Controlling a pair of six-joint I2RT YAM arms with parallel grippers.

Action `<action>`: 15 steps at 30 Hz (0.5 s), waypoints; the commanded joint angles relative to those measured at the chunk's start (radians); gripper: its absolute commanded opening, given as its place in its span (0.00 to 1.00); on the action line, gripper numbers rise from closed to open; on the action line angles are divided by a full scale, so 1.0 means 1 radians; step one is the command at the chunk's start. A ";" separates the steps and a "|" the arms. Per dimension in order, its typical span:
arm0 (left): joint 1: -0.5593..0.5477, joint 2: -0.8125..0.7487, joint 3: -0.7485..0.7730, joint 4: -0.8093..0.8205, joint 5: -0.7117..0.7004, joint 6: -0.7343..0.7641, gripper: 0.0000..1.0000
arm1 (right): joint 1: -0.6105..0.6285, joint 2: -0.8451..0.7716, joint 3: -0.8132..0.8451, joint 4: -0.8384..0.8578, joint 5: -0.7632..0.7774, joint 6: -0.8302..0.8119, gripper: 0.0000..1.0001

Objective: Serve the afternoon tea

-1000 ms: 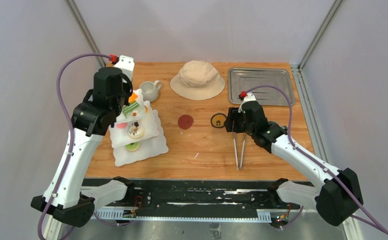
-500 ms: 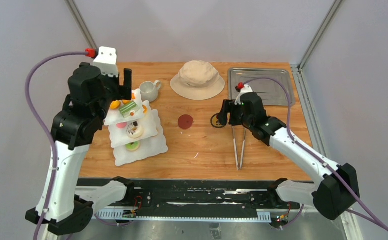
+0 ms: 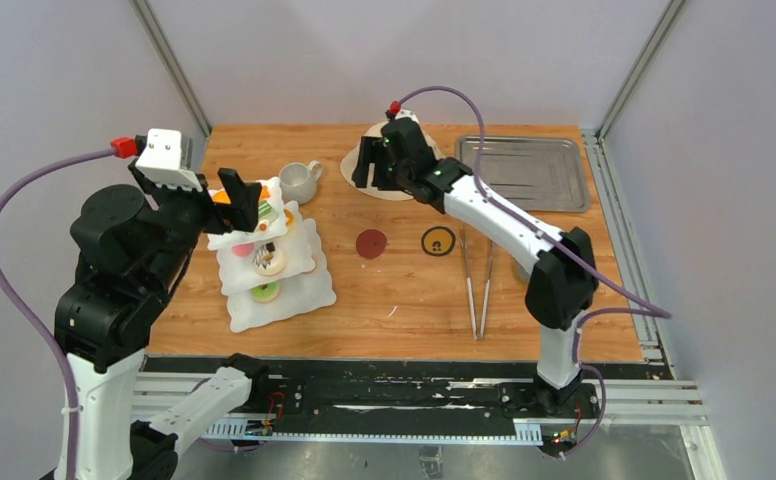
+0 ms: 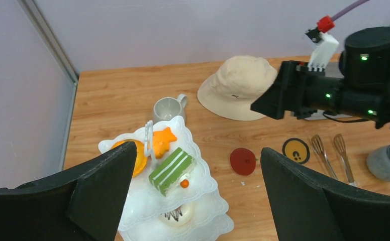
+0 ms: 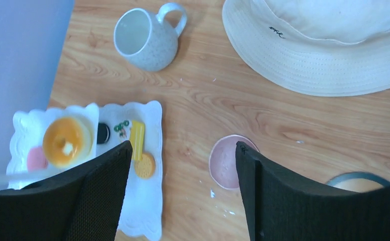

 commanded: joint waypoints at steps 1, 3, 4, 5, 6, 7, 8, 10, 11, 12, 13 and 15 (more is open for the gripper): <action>0.005 -0.064 -0.051 0.034 -0.027 0.001 0.98 | 0.015 0.178 0.174 -0.084 0.060 0.172 0.74; 0.005 -0.096 -0.070 0.042 -0.035 0.011 0.98 | 0.015 0.287 0.325 -0.138 0.042 0.200 0.74; 0.005 -0.112 -0.082 0.049 -0.037 0.012 0.98 | 0.016 0.341 0.407 -0.179 0.044 0.216 0.73; 0.005 -0.125 -0.091 0.053 -0.035 0.013 0.98 | 0.016 0.391 0.479 -0.200 0.049 0.230 0.73; 0.005 -0.136 -0.101 0.057 -0.030 0.012 0.98 | 0.017 0.432 0.530 -0.209 0.057 0.244 0.73; 0.005 -0.146 -0.109 0.060 -0.027 0.013 0.98 | 0.016 0.467 0.577 -0.211 0.068 0.264 0.73; 0.006 -0.154 -0.115 0.060 -0.025 0.015 0.98 | 0.017 0.498 0.615 -0.211 0.078 0.280 0.73; 0.005 -0.168 -0.126 0.068 -0.033 0.015 0.98 | 0.016 0.556 0.697 -0.208 0.113 0.319 0.73; 0.004 -0.175 -0.136 0.078 -0.030 0.012 0.98 | 0.016 0.583 0.727 -0.199 0.121 0.335 0.73; 0.005 -0.183 -0.148 0.091 -0.022 0.009 0.98 | 0.016 0.607 0.750 -0.181 0.120 0.352 0.73; 0.005 -0.192 -0.158 0.103 -0.008 0.007 0.98 | 0.015 0.625 0.755 -0.126 0.113 0.361 0.73; 0.005 -0.198 -0.180 0.123 0.026 0.002 0.98 | 0.018 0.644 0.723 0.007 0.093 0.380 0.74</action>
